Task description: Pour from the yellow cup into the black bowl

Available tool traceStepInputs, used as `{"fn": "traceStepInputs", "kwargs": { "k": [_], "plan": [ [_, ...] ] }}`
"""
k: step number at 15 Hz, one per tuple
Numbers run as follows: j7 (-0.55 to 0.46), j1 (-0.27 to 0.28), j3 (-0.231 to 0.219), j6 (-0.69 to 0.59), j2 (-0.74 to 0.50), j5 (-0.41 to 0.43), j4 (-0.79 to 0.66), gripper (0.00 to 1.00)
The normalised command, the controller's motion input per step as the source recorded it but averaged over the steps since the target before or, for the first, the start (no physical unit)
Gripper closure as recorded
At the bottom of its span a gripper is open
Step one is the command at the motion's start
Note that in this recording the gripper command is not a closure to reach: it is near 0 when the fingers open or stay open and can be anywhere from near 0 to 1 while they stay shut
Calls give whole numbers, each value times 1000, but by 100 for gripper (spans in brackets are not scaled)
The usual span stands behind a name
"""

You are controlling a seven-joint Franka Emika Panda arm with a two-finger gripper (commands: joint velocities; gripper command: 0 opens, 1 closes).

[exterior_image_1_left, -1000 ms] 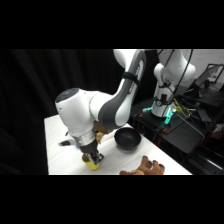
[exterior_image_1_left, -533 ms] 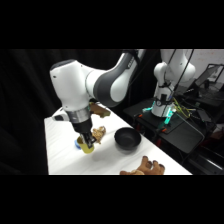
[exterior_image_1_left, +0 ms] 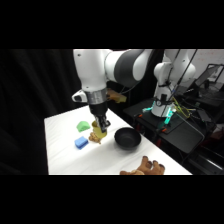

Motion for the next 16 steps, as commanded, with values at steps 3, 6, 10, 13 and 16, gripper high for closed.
{"fn": "traceStepInputs", "kwargs": {
  "k": [3, 6, 10, 13, 16],
  "plan": [
    [140, 87, 24, 134, -620, 116, -657, 18],
    [-296, 45, 82, 197, -442, 396, -469, 18],
    [-853, 5, 35, 129, -297, 772, -298, 18],
    [-980, -55, -57, -287, -192, 767, -124, 18],
    [-786, -142, -131, -681, -96, 484, 28, 18]
  ]
}}
